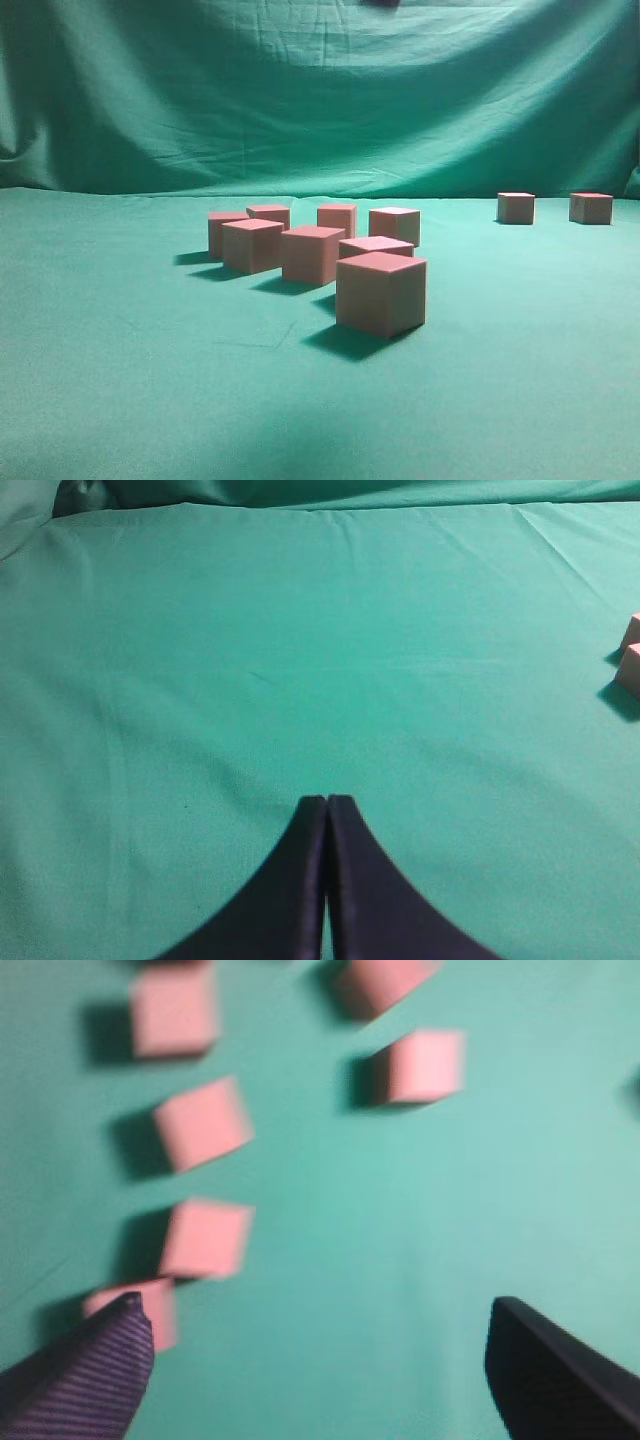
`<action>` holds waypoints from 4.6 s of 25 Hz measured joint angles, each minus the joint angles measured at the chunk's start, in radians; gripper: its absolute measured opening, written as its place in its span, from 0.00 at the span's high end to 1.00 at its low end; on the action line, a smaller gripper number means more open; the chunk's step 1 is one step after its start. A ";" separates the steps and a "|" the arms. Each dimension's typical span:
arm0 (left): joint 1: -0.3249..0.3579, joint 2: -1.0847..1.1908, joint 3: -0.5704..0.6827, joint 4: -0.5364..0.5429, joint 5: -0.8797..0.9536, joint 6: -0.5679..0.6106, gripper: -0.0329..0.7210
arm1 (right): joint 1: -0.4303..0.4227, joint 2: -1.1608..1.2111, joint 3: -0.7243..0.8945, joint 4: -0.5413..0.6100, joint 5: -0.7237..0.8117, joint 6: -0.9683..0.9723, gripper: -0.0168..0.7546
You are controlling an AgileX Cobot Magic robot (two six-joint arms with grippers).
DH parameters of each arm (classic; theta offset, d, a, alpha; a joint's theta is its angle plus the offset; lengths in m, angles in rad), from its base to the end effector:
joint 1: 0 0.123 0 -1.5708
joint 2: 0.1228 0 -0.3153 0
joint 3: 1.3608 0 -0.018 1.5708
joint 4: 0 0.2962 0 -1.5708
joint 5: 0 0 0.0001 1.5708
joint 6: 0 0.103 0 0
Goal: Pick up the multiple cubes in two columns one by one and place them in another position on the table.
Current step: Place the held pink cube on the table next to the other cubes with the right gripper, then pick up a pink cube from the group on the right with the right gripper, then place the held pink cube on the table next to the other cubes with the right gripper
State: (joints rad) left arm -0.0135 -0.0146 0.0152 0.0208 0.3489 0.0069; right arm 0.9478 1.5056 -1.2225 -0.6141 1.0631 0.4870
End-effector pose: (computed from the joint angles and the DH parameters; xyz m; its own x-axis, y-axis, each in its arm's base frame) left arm 0.0795 -0.0003 0.1738 -0.2589 0.0299 -0.9654 0.0135 0.9995 0.0274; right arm 0.2445 0.2514 0.3159 -0.6220 -0.6346 -0.4586 -0.4957 0.7726 -0.3967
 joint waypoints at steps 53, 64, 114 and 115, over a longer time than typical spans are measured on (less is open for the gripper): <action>0.000 0.000 0.000 0.000 0.000 0.000 0.96 | -0.785 0.832 -0.742 0.572 -0.176 -0.334 0.26; 0.000 0.000 0.000 0.000 0.000 0.000 0.96 | -0.785 0.829 -0.747 0.556 -0.108 -0.360 0.65; 0.000 0.000 0.000 0.000 0.000 0.000 0.96 | 0.087 0.228 0.060 0.565 -0.122 -0.676 0.65; 0.000 0.000 0.000 0.000 0.000 0.000 0.96 | 0.087 0.244 0.060 0.560 -0.138 -0.681 0.65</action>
State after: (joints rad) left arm -0.0135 -0.0146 0.0152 0.0208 0.3489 0.0069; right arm 1.0348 1.7500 -1.1623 -0.0536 0.9255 -0.1938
